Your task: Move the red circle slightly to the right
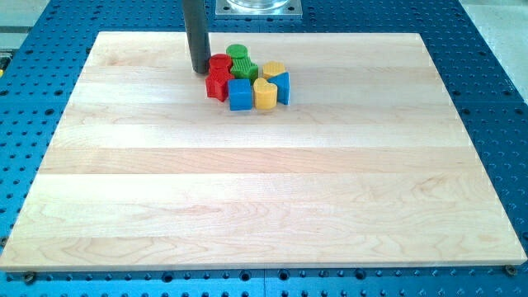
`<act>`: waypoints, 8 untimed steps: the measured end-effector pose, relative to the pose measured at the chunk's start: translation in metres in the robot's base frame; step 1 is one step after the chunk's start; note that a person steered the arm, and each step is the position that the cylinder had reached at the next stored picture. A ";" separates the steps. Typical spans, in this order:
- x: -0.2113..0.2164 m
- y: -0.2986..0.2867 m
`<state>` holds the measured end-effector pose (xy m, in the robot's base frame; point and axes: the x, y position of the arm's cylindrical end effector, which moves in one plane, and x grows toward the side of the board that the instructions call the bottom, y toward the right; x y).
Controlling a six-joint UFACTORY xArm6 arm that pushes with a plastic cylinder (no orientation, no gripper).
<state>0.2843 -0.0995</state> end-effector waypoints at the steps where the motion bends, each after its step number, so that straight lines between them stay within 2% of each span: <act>1: 0.013 -0.033; 2: 0.073 -0.094; 3: 0.135 -0.091; 4: 0.165 -0.011; 5: 0.165 0.096; 6: 0.165 0.162; 8: 0.104 0.167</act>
